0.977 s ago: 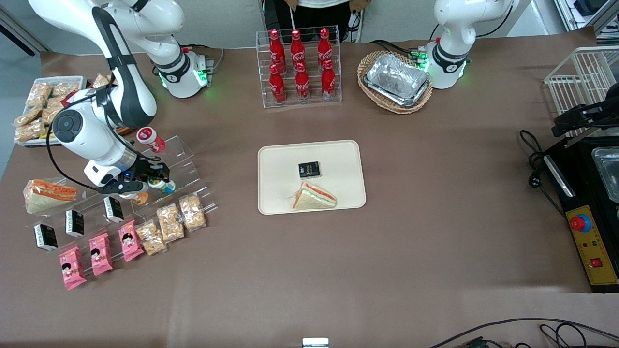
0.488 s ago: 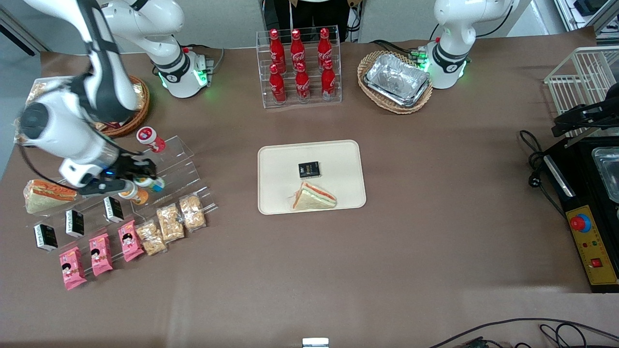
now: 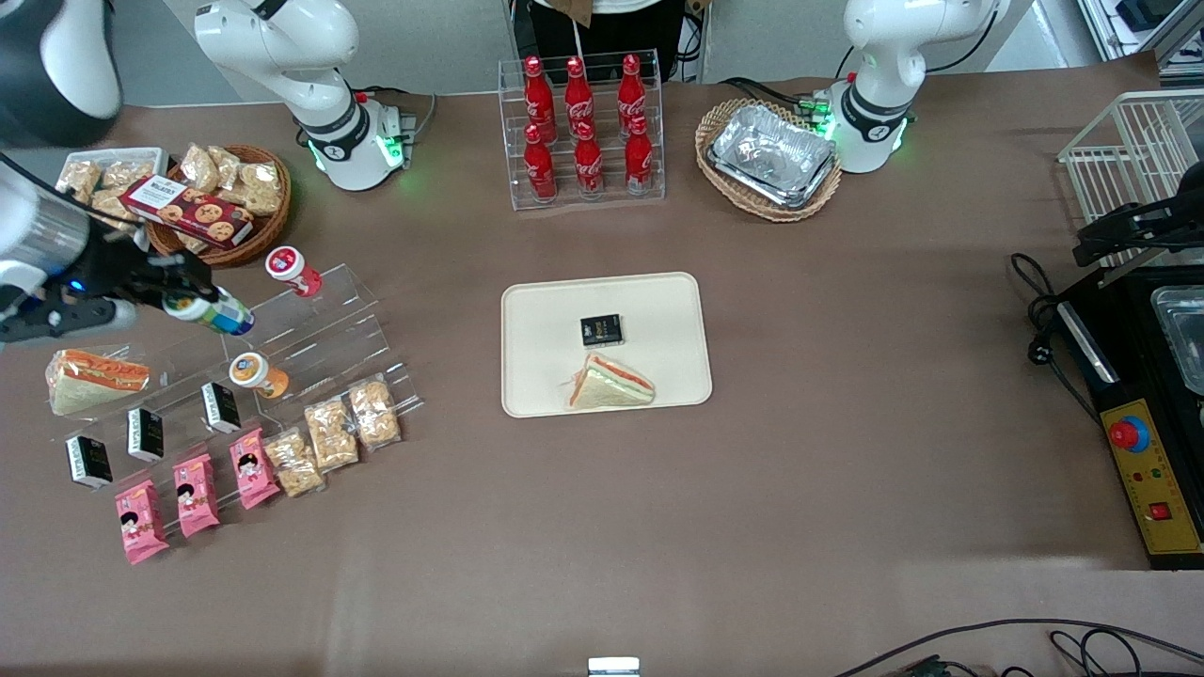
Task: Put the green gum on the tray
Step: 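Lift the green gum bottle off the rack and carry it to the cream tray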
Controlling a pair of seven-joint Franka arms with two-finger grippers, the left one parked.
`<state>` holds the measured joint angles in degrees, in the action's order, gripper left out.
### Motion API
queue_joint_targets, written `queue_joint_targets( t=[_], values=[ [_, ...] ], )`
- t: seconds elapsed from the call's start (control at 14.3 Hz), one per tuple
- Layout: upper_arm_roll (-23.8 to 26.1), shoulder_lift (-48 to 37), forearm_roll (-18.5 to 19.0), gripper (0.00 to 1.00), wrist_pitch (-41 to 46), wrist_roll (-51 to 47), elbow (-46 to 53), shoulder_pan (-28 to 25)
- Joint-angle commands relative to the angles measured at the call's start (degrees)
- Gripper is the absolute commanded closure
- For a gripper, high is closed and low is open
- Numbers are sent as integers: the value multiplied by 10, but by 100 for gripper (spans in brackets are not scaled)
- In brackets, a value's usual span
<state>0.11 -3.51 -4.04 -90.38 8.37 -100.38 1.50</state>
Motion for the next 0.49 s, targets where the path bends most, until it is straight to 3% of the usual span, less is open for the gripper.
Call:
queue_joint_targets(
  t=[0.0, 0.28, 0.42],
  values=[
    [6, 28, -20, 74, 45, -48, 52, -30],
    [7, 35, -39, 74, 1, -249, 0, -169],
    [7, 39, -48, 74, -74, -300, -57, -223]
  ],
)
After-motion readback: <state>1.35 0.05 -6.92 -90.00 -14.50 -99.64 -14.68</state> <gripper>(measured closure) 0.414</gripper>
